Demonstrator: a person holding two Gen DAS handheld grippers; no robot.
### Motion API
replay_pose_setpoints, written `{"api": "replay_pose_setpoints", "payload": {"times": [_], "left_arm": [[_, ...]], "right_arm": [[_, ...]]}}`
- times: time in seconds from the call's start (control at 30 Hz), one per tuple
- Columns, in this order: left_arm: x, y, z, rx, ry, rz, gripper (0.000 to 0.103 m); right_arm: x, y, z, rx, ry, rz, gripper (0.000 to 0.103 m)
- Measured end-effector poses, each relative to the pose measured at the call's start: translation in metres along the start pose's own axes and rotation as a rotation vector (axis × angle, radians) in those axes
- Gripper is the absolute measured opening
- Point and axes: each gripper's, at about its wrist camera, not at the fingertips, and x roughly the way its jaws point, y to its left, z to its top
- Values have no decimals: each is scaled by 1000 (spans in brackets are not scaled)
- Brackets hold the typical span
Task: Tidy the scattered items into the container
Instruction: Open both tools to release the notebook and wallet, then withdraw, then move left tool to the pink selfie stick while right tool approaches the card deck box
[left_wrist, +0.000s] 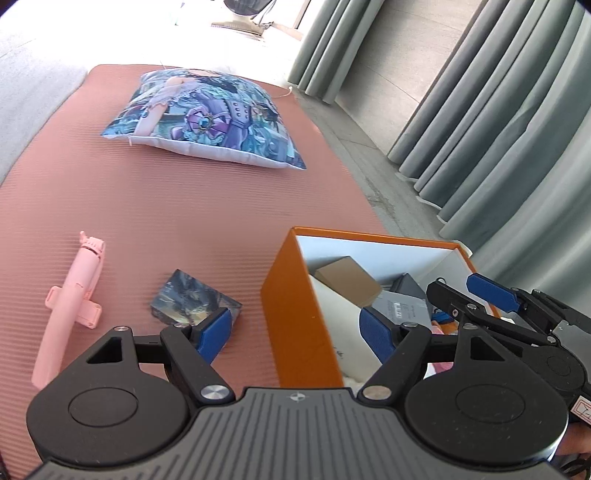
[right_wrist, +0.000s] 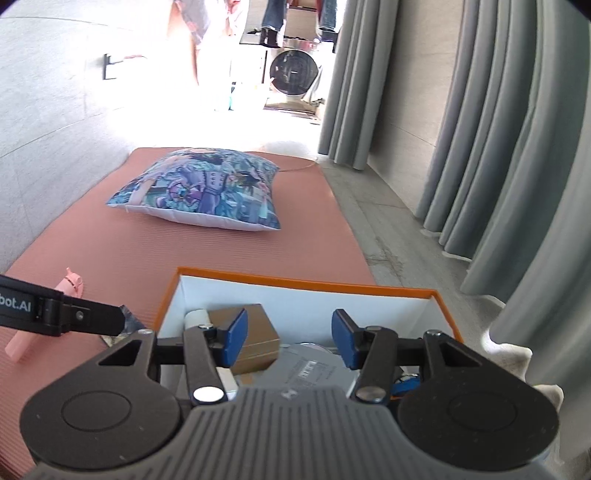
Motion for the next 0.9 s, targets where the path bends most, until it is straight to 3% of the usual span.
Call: {"api": "replay_pose_setpoints", "payload": {"times": [0.23, 0.5, 0.6, 0.9], "left_arm": [[-11, 37, 1, 9, 30, 89, 88], [-14, 83, 0, 29, 91, 180, 88], [-12, 96, -2, 44, 109, 215, 88], [9, 122, -4, 91, 179, 280, 88]], "right_arm": [[11, 51, 17, -144, 14, 142, 57], [34, 109, 31, -365, 94, 256, 62], [44, 127, 31, -447, 113, 275, 73], [81, 161, 24, -647, 258, 329, 74]]}}
